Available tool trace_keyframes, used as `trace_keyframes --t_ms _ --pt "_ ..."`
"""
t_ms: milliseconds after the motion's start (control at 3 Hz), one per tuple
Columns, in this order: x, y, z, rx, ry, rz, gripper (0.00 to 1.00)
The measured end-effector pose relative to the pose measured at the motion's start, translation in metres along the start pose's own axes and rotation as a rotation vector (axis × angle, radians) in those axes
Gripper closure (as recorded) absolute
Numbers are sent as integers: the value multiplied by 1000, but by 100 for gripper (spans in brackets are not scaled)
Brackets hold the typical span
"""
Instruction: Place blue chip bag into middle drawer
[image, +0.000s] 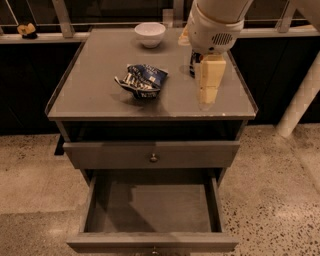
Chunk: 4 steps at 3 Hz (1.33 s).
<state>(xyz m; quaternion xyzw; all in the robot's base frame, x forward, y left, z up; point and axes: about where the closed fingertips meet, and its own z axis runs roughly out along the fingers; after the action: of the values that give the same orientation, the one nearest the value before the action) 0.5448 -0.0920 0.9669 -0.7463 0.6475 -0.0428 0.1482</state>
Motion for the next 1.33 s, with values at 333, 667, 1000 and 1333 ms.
trace_keyframes --t_ms 333,667,1000,1333 --pt "-12 -17 11 -8 -8 -46 0" --pt "-38 -43 27 -19 -19 -130 0" --pt "-63 -73 42 -15 -28 -187 0" --pt "-81 -107 56 6 -6 -188 0"
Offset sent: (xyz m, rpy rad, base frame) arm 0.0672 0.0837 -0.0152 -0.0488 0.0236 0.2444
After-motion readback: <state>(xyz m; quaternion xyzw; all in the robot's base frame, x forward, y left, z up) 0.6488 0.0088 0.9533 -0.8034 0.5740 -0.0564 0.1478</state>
